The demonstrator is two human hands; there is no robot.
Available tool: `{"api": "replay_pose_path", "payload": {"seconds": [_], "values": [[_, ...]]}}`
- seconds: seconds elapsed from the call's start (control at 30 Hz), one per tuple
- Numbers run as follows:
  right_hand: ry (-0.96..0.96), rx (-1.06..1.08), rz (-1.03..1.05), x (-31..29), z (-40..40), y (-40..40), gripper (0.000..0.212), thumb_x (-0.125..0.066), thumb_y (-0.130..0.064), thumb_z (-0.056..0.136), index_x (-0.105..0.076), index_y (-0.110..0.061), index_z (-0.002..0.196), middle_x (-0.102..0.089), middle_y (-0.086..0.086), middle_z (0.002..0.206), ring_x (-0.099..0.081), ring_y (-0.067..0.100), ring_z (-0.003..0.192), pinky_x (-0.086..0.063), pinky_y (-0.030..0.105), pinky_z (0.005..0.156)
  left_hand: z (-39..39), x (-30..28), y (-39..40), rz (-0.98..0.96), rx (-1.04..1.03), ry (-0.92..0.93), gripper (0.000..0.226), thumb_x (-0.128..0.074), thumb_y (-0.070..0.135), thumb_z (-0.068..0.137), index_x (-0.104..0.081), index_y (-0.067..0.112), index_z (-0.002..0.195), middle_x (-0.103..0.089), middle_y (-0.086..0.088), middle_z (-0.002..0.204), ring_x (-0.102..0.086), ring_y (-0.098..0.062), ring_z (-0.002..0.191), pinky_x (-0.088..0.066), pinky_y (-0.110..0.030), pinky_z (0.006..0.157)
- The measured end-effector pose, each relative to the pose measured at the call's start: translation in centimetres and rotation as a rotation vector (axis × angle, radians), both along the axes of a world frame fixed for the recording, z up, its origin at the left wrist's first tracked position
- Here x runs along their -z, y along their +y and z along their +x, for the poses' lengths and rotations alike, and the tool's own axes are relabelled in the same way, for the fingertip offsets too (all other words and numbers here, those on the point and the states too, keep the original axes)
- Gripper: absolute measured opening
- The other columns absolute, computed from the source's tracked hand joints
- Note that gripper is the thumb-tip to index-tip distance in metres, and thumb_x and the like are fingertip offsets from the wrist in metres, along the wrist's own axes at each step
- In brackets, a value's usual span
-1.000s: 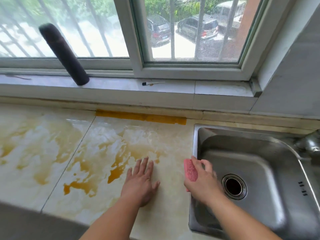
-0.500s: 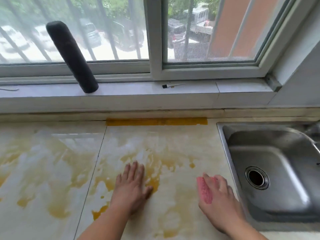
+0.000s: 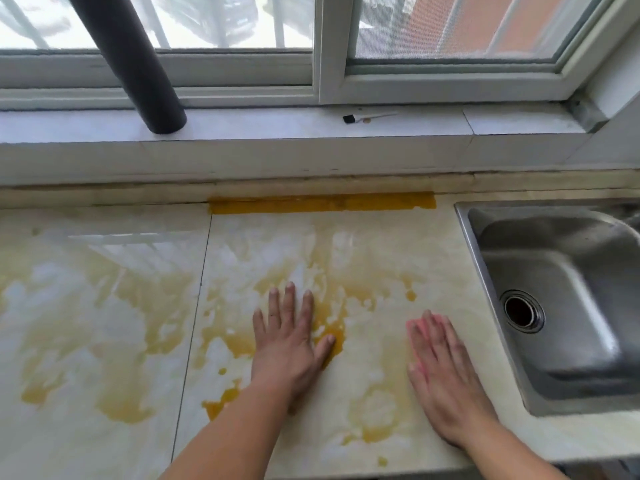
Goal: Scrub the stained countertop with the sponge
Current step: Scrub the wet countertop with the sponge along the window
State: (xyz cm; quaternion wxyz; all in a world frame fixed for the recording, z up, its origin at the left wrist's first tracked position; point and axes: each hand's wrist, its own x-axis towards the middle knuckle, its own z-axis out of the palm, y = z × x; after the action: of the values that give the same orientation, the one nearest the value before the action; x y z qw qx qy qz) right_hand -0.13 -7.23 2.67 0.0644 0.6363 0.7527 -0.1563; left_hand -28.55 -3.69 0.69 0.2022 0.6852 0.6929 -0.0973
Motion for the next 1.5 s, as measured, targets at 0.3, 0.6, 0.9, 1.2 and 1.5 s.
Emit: {"api": "replay_pose_path", "payload": {"seconds": [0.3, 0.6, 0.9, 1.2, 1.5], "values": [[0.118, 0.033, -0.005, 0.5, -3.1, 9.3, 0.064, -0.017, -0.041, 0.104, 0.012, -0.028, 0.16, 0.033, -0.012, 0.162, 0.034, 0.006, 0.146, 0.007, 0.038, 0.125, 0.2, 0.4, -0.1, 0.002, -0.009, 0.053, 0.089, 0.007, 0.08, 0.087, 0.036, 0.033, 0.156, 0.056, 0.002, 0.155, 0.051, -0.026, 0.144, 0.018, -0.058, 0.124], [0.093, -0.048, 0.003, 0.5, -2.6, 8.5, 0.066, -0.006, -0.046, 0.101, 0.015, -0.024, 0.159, 0.036, -0.009, 0.161, 0.036, 0.009, 0.146, 0.013, 0.034, 0.123, 0.5, 0.1, -0.4, 0.042, -0.015, 0.055, 0.085, -0.006, 0.078, 0.096, 0.033, 0.032, 0.157, 0.052, 0.001, 0.158, 0.049, -0.026, 0.146, 0.016, -0.058, 0.125], [0.157, -0.111, 0.016, 0.4, -2.1, 9.2, 0.06, -0.008, -0.043, 0.103, 0.014, -0.035, 0.158, 0.029, -0.018, 0.162, 0.03, 0.003, 0.147, 0.004, 0.036, 0.126, 0.6, -0.6, -0.3, 0.027, -0.029, 0.03, 0.086, 0.008, 0.08, 0.09, 0.039, 0.032, 0.153, 0.058, 0.001, 0.153, 0.054, -0.026, 0.142, 0.017, -0.058, 0.124], [0.127, 0.294, 0.057, 0.9, -4.4, 20.3, 0.065, -0.024, -0.034, 0.104, 0.004, -0.018, 0.161, 0.018, 0.002, 0.168, 0.02, 0.021, 0.153, 0.003, 0.044, 0.126, 0.2, 1.8, -0.4, 0.175, 0.007, 0.066, 0.086, -0.027, 0.075, 0.101, -0.033, 0.017, 0.163, -0.015, -0.015, 0.174, -0.015, -0.041, 0.159, -0.018, -0.064, 0.115], [0.215, 0.007, 0.009, 0.4, -10.8, 18.1, 0.06, -0.021, -0.031, 0.106, 0.003, -0.025, 0.162, 0.016, -0.008, 0.168, 0.019, 0.01, 0.153, 0.005, 0.036, 0.125, 0.1, 1.8, -0.3, 0.151, 0.01, 0.006, 0.087, -0.016, 0.078, 0.099, -0.001, 0.026, 0.167, 0.023, -0.005, 0.173, 0.023, -0.034, 0.159, 0.003, -0.062, 0.123]]}}
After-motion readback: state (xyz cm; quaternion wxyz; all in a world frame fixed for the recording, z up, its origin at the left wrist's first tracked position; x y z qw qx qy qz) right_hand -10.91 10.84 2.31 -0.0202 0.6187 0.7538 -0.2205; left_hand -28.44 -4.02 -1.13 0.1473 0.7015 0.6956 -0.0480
